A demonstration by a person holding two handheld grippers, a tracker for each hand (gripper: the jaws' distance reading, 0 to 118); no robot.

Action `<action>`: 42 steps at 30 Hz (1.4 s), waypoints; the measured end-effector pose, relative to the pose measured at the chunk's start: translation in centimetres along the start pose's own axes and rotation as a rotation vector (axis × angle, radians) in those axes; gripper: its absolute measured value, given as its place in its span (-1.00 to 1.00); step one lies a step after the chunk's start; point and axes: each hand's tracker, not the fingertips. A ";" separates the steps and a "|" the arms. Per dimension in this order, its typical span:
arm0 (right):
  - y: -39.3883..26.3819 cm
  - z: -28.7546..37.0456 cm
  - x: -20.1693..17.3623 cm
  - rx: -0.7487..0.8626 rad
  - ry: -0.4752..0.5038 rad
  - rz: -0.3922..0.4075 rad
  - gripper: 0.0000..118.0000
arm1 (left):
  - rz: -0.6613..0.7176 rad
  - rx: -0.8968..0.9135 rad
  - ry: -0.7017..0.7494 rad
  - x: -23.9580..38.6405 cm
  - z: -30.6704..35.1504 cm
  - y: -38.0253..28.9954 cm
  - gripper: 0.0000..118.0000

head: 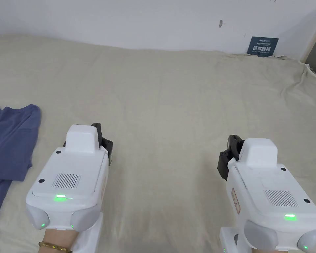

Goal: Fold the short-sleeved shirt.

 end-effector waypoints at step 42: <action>2.0 -1.5 -5.8 0.022 0.153 0.038 -1.00 | 0.029 0.002 0.128 -5.1 1.7 -0.2 -1.00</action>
